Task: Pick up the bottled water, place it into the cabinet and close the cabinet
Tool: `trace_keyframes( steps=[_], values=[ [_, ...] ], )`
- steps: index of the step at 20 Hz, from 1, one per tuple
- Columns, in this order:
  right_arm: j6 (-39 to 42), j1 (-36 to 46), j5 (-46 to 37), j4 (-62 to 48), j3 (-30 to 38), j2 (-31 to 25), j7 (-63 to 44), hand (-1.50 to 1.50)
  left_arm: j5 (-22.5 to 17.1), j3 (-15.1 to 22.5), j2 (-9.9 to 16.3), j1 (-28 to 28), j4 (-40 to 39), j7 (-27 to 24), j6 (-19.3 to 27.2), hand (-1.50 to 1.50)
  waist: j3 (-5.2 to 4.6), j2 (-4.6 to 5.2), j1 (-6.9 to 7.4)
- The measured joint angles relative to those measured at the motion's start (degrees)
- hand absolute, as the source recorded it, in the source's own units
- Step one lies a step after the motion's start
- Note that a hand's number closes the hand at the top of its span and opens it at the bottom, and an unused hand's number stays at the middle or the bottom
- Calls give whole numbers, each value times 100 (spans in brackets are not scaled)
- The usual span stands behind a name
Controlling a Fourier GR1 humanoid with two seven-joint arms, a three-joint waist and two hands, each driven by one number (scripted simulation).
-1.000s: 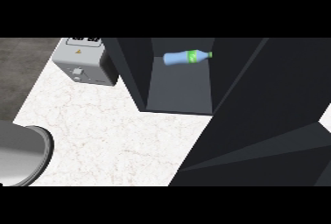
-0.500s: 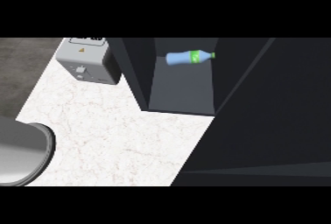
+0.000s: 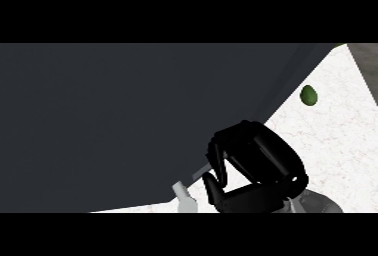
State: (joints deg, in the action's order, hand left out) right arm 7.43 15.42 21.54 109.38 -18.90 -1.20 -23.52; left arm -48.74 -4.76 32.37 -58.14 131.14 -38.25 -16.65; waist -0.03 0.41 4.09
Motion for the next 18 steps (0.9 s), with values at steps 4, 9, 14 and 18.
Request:
trace_keyframes(
  steps=[4,9,14,18],
  values=[
    [-4,1085,358,-934,548,53,-149,150,-324,-431,-15,-306,15,14,-317,-150,3,-15,-72],
    [371,2125,565,-2211,1073,26,24,150,-475,-751,-172,-502,-69,40,-676,-150,11,-21,-144],
    [799,2522,618,-2908,1191,0,241,150,-632,-1054,-341,-728,-126,173,-1034,-150,54,-95,-224],
    [923,2710,628,-3262,1155,-4,438,150,-728,-1186,-378,-672,-189,363,-1145,-150,94,-151,-286]
  ],
)
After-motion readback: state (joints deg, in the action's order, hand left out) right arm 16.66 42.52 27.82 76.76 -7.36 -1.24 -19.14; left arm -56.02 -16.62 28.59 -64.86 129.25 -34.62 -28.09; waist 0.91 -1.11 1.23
